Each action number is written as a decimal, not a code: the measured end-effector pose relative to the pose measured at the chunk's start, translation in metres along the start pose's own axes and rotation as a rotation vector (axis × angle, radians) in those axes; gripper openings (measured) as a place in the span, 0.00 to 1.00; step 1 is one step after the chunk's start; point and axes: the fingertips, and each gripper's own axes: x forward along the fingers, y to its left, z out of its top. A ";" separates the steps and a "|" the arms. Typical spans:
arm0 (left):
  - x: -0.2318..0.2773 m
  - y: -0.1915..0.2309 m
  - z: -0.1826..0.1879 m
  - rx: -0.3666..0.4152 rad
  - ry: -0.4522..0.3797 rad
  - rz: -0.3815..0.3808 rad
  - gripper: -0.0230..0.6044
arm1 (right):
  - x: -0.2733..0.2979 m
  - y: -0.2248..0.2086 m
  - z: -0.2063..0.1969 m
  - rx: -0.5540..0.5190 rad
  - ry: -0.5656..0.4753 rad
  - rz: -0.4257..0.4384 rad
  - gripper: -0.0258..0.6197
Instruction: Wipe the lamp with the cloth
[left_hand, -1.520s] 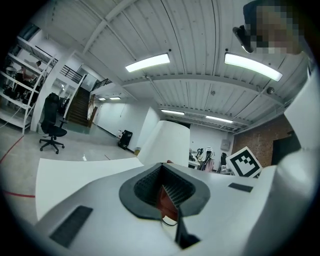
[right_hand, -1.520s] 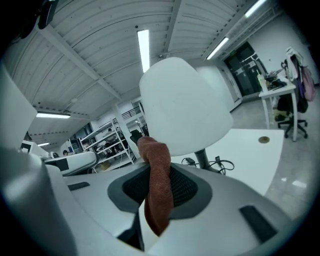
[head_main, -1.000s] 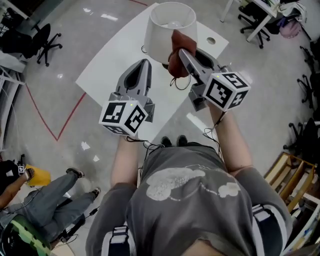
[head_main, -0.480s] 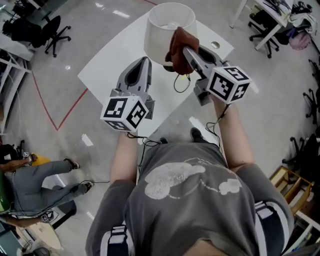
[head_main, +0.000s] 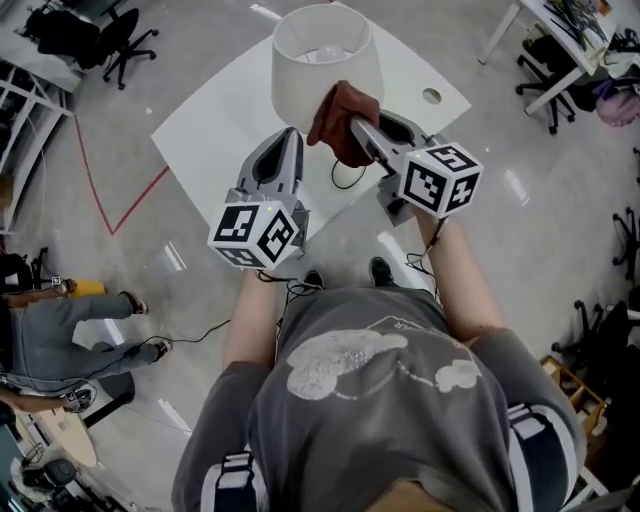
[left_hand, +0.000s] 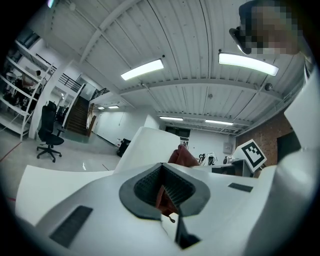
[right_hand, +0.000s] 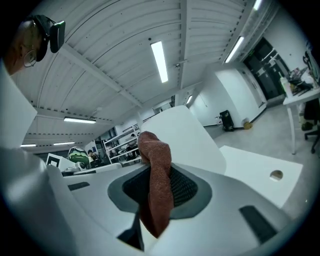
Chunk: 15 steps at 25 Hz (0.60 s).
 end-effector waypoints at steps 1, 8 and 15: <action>0.002 -0.003 -0.005 0.000 0.004 0.009 0.05 | -0.001 -0.004 -0.004 0.004 0.012 0.008 0.18; 0.006 -0.011 -0.026 -0.017 0.026 0.090 0.05 | 0.002 -0.018 -0.027 0.019 0.093 0.070 0.18; 0.008 -0.016 -0.050 -0.038 0.047 0.166 0.05 | 0.002 -0.036 -0.048 0.033 0.161 0.115 0.18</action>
